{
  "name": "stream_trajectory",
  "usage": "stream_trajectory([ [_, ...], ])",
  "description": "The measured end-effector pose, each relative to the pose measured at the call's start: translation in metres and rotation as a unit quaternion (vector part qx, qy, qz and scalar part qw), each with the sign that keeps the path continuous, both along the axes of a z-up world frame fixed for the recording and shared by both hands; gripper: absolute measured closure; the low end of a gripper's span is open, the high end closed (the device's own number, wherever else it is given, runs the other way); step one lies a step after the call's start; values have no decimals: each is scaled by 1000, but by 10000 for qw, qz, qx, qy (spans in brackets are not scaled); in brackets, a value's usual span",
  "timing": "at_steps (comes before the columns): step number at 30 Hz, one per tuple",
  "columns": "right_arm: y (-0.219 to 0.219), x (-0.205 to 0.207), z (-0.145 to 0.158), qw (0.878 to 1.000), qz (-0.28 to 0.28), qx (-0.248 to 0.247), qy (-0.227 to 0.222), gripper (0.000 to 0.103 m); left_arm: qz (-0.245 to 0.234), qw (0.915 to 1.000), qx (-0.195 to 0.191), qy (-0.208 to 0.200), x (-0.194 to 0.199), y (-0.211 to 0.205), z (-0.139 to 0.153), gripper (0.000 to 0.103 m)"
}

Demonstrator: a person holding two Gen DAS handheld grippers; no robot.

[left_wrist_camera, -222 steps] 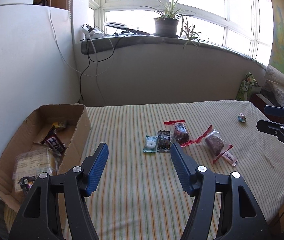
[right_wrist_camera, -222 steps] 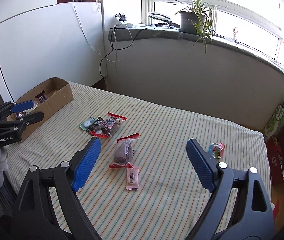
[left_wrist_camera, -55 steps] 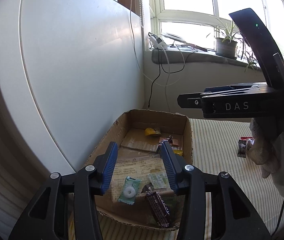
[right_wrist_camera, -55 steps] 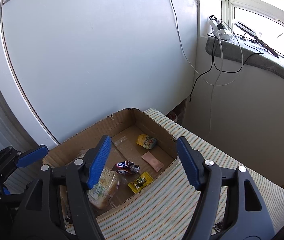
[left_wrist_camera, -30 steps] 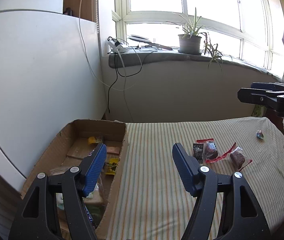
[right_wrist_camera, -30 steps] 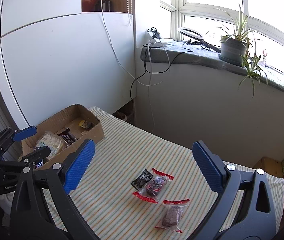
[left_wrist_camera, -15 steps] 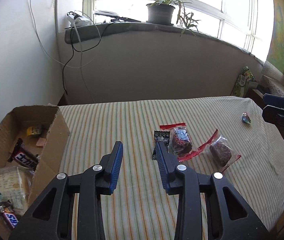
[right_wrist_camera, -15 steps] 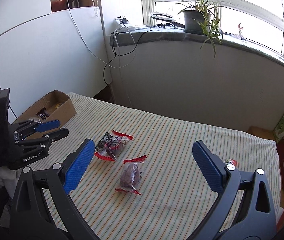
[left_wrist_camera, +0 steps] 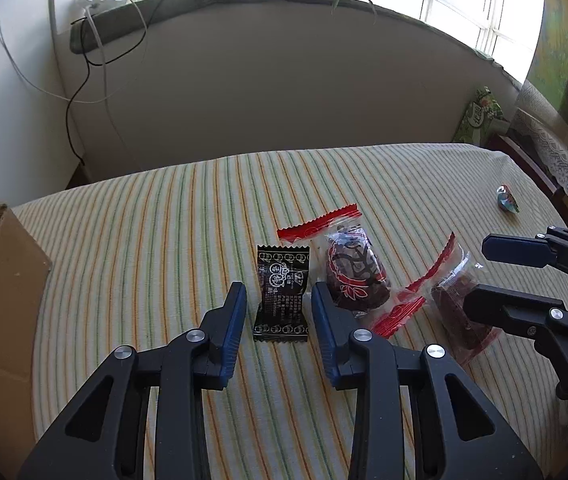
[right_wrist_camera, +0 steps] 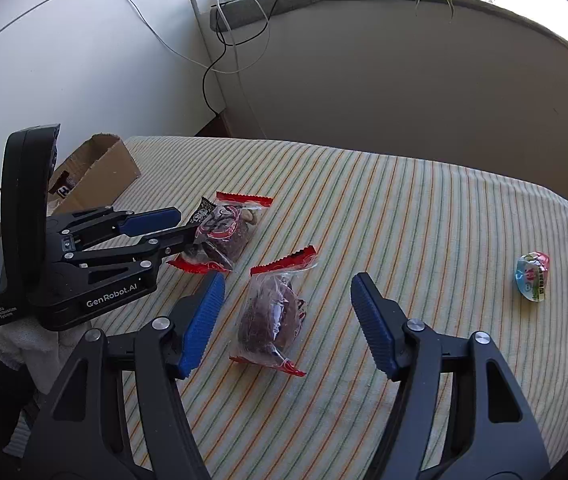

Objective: Organize snacks
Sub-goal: 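Grasp the black packet with the left gripper while the right grasps a clear treat bag, then carry the black packet and clear treat bag toward the cardboard box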

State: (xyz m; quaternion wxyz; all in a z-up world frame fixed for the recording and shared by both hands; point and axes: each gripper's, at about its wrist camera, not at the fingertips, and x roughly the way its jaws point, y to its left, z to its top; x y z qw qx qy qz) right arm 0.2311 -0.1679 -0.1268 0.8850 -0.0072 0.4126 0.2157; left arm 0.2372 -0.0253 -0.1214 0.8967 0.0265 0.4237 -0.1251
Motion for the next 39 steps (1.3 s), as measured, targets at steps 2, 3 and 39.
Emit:
stream_trajectory([
  [2,2,2,-6,10000,27,-27,67,36,2,10000,63,40,4,-2,-3,73],
  [3,2,2,-8,9999,55,-8,109,42,-6,10000,84,39,4,-4,-3,78],
  [39,14,-55,50,9992,189,64,-350,69,296,9947,-22,-982,-88,31,68,81],
])
